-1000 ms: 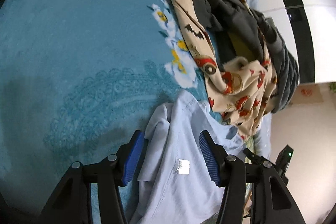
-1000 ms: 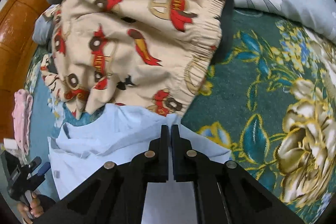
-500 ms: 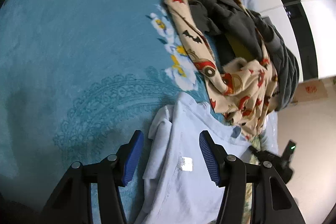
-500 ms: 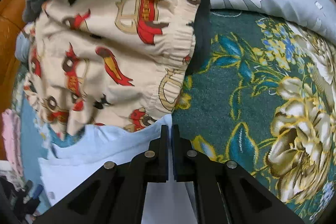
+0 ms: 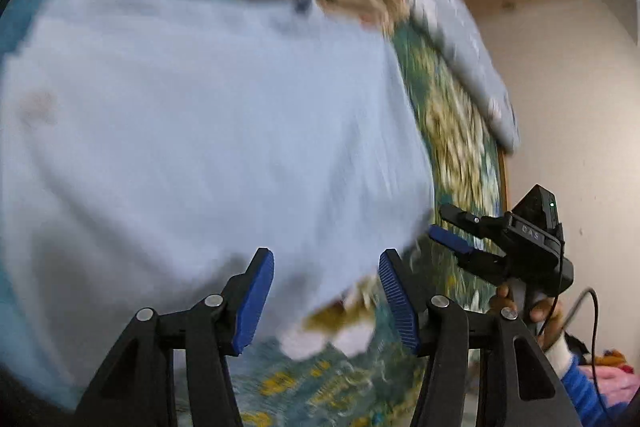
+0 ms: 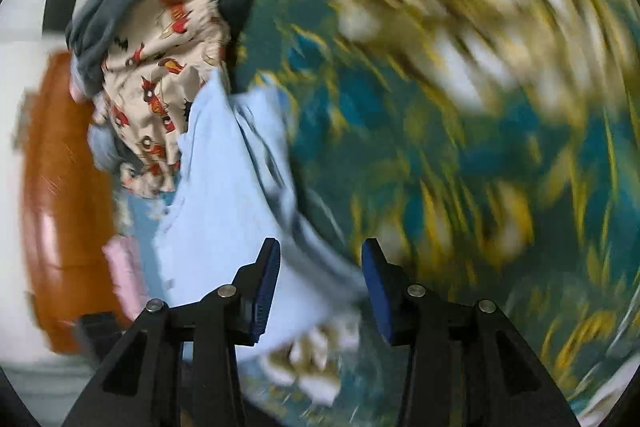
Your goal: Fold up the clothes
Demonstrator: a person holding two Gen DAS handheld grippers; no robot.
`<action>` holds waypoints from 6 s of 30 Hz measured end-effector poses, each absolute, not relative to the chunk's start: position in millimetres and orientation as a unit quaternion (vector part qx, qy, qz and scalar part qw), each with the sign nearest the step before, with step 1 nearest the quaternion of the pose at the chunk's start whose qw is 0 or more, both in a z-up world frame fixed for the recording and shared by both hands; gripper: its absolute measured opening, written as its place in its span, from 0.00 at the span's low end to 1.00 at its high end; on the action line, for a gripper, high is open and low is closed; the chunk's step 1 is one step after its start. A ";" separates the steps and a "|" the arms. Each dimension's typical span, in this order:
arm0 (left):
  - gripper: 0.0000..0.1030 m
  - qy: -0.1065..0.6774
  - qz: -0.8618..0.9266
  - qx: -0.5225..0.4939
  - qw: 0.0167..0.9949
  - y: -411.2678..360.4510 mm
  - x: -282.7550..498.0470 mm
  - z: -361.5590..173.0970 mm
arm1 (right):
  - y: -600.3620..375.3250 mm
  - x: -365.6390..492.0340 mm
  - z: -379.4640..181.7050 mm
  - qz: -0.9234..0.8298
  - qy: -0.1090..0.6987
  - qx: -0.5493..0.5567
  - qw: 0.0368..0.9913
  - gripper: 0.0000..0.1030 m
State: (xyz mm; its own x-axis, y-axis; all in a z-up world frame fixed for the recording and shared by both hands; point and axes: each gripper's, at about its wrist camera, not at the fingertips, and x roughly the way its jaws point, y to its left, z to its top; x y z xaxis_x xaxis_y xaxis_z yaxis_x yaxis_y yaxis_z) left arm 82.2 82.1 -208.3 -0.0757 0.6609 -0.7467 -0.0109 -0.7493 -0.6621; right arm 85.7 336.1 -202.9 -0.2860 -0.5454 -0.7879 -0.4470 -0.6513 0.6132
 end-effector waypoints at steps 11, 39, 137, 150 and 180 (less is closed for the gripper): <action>0.57 -0.298 0.634 -0.672 0.238 76.6 84.2 -230.3 | 310.5 94.7 -223.4 -0.702 -0.448 0.552 0.036 0.42; 0.58 -0.403 0.766 -0.475 0.156 -71.2 108.5 -142.3 | 219.0 51.8 -126.7 -0.799 -0.256 0.545 0.019 0.08; 0.11 -0.474 0.679 -0.546 0.128 -86.1 36.6 -247.8 | 226.0 93.0 -236.4 -0.657 -0.453 0.588 0.131 0.61; 0.11 -0.505 0.694 -0.496 0.132 -96.1 46.5 -226.1 | 183.4 54.8 -141.0 -0.744 -0.306 0.577 0.141 0.09; 0.11 -0.516 0.803 -0.168 -0.246 -530.8 170.2 -108.4 | -458.1 -97.6 1.9 -0.668 0.114 0.462 0.572 0.09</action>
